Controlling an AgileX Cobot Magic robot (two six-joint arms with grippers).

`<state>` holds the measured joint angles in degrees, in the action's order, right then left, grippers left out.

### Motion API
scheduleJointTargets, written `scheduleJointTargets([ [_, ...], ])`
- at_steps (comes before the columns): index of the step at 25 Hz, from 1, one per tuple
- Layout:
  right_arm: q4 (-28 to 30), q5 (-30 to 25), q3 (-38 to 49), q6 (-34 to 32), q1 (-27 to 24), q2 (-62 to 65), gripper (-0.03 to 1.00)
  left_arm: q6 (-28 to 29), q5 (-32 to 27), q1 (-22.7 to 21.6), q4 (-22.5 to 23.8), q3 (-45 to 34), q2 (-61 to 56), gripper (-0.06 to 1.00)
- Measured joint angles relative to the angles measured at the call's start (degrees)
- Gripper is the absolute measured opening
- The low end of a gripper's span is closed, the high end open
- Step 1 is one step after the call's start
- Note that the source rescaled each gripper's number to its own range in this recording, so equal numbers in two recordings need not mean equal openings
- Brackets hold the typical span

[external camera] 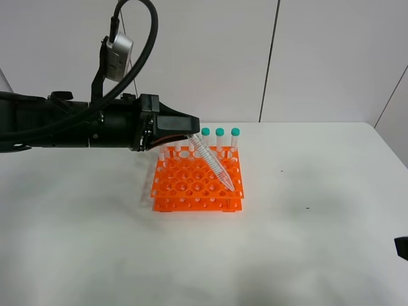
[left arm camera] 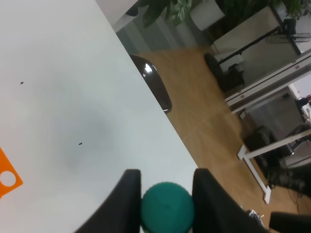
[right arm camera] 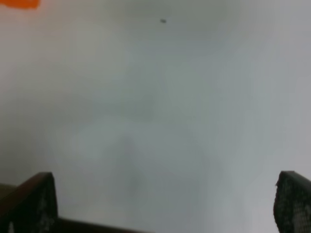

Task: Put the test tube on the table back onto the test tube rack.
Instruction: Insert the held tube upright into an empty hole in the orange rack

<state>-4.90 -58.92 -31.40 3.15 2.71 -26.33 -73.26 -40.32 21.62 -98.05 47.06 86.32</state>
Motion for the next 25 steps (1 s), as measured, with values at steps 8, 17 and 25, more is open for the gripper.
scheduleJointTargets([
  [8,1.1,-0.2,3.2,-0.8,0.0,19.2,0.98,0.0,0.0,0.0,0.0,0.0,0.0,0.00],
  [17,1.9,-0.2,3.2,-1.1,0.0,26.5,0.98,0.0,0.0,0.0,0.0,0.0,0.0,0.00],
  [25,1.7,0.0,3.2,-1.1,0.0,26.5,0.98,0.0,0.0,0.0,0.0,0.0,0.0,0.00],
])
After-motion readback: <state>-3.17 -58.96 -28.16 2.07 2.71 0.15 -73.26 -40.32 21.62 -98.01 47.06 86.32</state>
